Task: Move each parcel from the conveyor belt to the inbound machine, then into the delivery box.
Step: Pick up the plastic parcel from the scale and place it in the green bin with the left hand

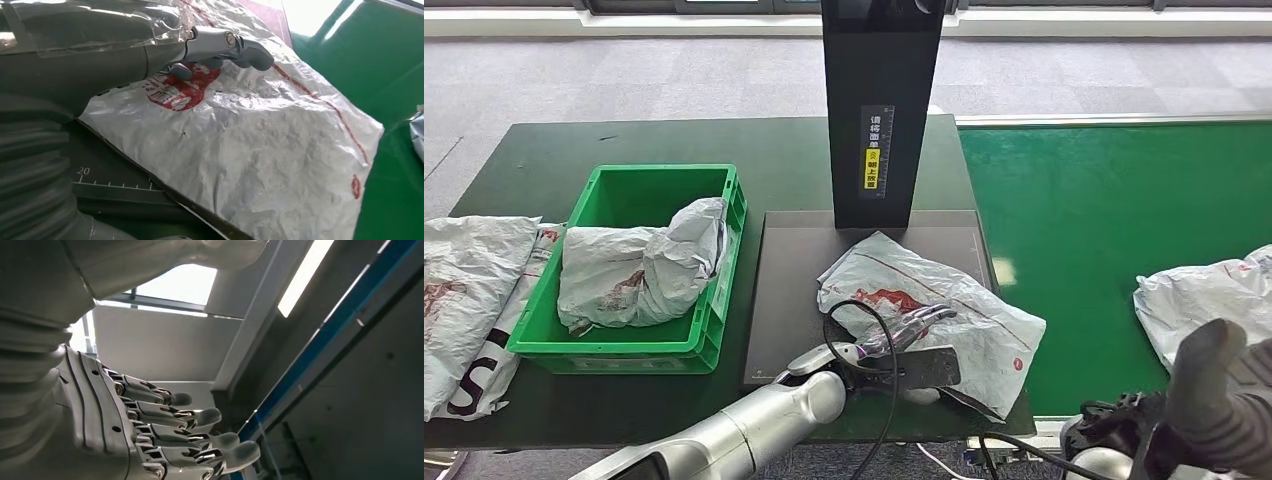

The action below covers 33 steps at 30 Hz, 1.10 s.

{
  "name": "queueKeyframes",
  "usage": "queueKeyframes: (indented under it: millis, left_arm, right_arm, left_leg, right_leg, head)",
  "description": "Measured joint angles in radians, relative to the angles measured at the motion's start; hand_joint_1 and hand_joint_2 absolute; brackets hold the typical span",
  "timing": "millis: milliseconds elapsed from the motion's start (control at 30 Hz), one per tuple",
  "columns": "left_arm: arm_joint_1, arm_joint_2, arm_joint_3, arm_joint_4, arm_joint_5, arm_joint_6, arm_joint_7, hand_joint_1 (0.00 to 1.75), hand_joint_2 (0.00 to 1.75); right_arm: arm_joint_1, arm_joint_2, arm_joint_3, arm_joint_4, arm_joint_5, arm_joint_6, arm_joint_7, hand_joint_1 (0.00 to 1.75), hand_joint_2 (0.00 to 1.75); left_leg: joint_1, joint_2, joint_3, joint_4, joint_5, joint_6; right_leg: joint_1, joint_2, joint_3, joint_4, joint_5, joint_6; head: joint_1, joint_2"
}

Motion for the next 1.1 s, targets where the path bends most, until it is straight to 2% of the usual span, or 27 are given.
queueKeyframes:
  millis: [200, 433, 533, 867, 900, 1000, 1033, 1100]
  left_arm:
    - [-0.017, 0.000, -0.053, 0.031, -0.023, 0.006, 0.013, 0.00, 1.75]
    - [-0.022, -0.004, -0.187, 0.040, -0.228, 0.041, 0.107, 0.00, 1.75]
    - [-0.026, -0.004, -0.242, 0.040, -0.275, 0.043, 0.121, 0.00, 1.75]
    - [-0.032, -0.004, -0.285, 0.040, -0.280, 0.043, 0.125, 0.00, 1.75]
    - [-0.032, -0.004, -0.287, 0.040, -0.280, 0.043, 0.125, 0.17, 1.75]
    - [-0.033, -0.004, -0.293, 0.040, -0.288, 0.043, 0.125, 1.47, 1.75]
    - [-0.034, -0.004, -0.296, 0.040, -0.299, 0.045, 0.125, 1.75, 1.75]
    - [-0.037, -0.004, -0.308, 0.041, -0.333, 0.051, 0.127, 1.75, 1.75]
  right_arm:
    - [-0.002, 0.000, 0.019, -0.025, 0.000, 0.001, 0.001, 0.00, 1.75]
    - [-0.003, 0.000, 0.022, -0.020, 0.002, 0.002, 0.001, 0.00, 1.75]
    - [-0.003, 0.000, 0.023, -0.019, 0.004, 0.002, 0.001, 0.00, 1.75]
    - [-0.004, 0.000, 0.024, -0.017, 0.005, 0.002, 0.001, 0.00, 1.75]
    - [-0.004, 0.000, 0.024, -0.017, 0.005, 0.002, 0.001, 0.00, 1.75]
    - [-0.004, 0.000, 0.024, -0.017, 0.005, 0.002, 0.001, 0.00, 1.75]
    - [-0.004, 0.000, 0.024, -0.016, 0.004, 0.002, 0.001, 0.00, 1.75]
    - [-0.004, 0.000, 0.024, -0.015, 0.004, 0.002, 0.001, 0.00, 1.75]
  left_leg:
    - [0.000, -0.001, 0.000, 0.000, 0.000, 0.000]
    - [0.000, -0.001, 0.000, 0.000, 0.000, 0.000]
    - [0.000, -0.001, 0.000, 0.000, 0.000, 0.000]
    - [0.000, -0.002, 0.000, 0.000, 0.000, 0.001]
    - [0.000, -0.002, 0.000, 0.000, 0.000, 0.001]
    - [0.000, -0.002, 0.000, 0.000, 0.000, 0.001]
    - [0.000, -0.002, 0.000, 0.000, 0.000, 0.001]
    - [0.000, -0.002, 0.000, 0.000, 0.000, 0.001]
  right_leg:
    - [0.000, 0.000, 0.001, 0.000, 0.000, 0.000]
    - [0.000, -0.001, 0.001, 0.000, 0.000, 0.000]
    - [0.000, -0.001, 0.001, 0.000, 0.000, 0.000]
    - [0.000, -0.002, 0.002, 0.000, 0.000, 0.000]
    - [0.000, -0.002, 0.002, 0.000, 0.000, 0.000]
    - [0.000, -0.002, 0.002, 0.000, 0.000, 0.000]
    - [0.000, -0.002, 0.002, 0.000, 0.000, 0.000]
    - [0.000, -0.003, 0.002, 0.000, 0.000, 0.000]
  head:
    - [0.000, 0.000]
    - [0.000, 0.000]
    - [0.000, 0.000]
    - [0.000, 0.000]
    - [0.000, 0.000]
    - [0.000, 0.000]
    - [0.000, 0.000]
    - [0.000, 0.000]
